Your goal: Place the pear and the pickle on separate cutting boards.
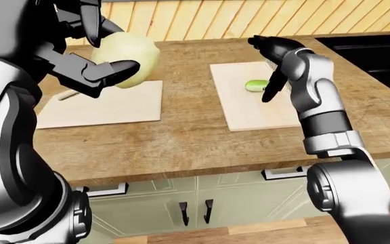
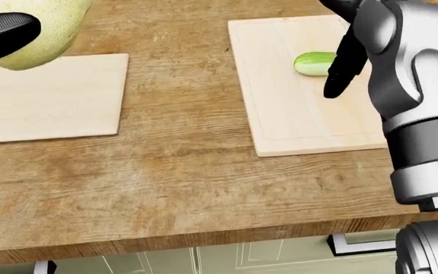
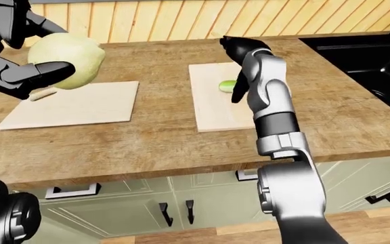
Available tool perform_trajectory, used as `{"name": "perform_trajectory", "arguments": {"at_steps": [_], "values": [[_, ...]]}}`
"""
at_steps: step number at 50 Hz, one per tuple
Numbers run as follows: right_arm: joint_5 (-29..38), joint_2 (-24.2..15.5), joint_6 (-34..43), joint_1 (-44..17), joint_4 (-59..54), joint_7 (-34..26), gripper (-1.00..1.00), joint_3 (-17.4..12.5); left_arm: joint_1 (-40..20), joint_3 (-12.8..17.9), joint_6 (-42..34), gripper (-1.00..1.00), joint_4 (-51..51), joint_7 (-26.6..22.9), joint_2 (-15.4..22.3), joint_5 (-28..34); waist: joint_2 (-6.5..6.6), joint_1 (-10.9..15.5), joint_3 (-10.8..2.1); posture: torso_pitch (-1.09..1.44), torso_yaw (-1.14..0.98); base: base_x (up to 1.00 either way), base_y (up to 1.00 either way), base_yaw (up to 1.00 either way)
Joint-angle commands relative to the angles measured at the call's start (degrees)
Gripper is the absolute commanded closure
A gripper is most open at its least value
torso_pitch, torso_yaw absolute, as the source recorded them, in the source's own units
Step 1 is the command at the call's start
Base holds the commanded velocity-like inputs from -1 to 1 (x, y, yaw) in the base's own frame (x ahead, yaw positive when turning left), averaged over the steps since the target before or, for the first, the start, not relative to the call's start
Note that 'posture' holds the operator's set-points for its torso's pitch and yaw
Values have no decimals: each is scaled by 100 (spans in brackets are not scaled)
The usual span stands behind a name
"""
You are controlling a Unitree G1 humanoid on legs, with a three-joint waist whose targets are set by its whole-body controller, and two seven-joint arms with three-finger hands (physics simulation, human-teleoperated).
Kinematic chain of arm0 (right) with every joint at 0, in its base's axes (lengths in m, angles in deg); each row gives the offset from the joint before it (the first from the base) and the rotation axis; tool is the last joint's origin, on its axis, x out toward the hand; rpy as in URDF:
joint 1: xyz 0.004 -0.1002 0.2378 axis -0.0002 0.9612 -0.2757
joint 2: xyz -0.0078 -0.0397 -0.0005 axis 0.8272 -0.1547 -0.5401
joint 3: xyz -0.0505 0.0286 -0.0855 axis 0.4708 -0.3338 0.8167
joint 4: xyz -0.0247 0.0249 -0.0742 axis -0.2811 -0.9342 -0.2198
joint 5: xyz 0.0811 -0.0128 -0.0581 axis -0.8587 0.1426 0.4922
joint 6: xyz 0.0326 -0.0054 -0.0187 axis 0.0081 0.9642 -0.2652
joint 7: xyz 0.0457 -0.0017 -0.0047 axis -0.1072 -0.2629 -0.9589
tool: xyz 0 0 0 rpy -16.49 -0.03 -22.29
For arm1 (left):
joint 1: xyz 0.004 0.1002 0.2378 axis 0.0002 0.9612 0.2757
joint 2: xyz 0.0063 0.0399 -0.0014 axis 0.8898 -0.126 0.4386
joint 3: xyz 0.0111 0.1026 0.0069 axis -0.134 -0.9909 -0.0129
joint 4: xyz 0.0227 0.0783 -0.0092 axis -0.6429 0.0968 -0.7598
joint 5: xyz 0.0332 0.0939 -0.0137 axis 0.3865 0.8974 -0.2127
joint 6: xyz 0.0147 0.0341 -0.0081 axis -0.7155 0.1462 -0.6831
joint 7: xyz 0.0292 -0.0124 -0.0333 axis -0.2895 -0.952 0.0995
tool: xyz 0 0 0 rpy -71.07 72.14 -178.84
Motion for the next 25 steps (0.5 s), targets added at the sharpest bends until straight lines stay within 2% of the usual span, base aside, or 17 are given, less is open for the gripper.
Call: {"name": "perform_trajectory", "arguments": {"at_steps": [1, 12, 19, 21, 22, 25], "values": [[-3, -103, 55, -208, 541, -164, -80, -112, -180, 91, 137, 100, 54, 76, 68, 62, 0, -1, -195, 0, 0, 0, 0, 0], [-292, -208, 663, 275, 2577, -1399, -78, -412, -287, 46, 171, 100, -95, 82, 99, 78, -20, 0, -173, 0, 0, 0, 0, 0], [-584, -290, 1272, 464, 4097, -2066, -84, -596, -117, 24, 741, 100, -671, 194, -53, 155, -15, 6, -168, 0, 0, 0, 0, 0], [-674, -323, 1469, 515, 4468, -2189, -89, -649, -88, 23, 886, 100, -856, 210, -76, 179, -7, 6, -173, 0, 0, 0, 0, 0], [-737, -317, 1608, 525, 4672, -2246, -100, -685, -74, 30, 1001, 100, -984, 229, -95, 188, -7, 5, -175, 0, 0, 0, 0, 0], [-868, -314, 2007, 627, 5333, -2469, -100, -710, -77, 4, 1237, 100, -1304, 263, -130, 232, -14, -1, -181, 0, 0, 0, 0, 0]]}}
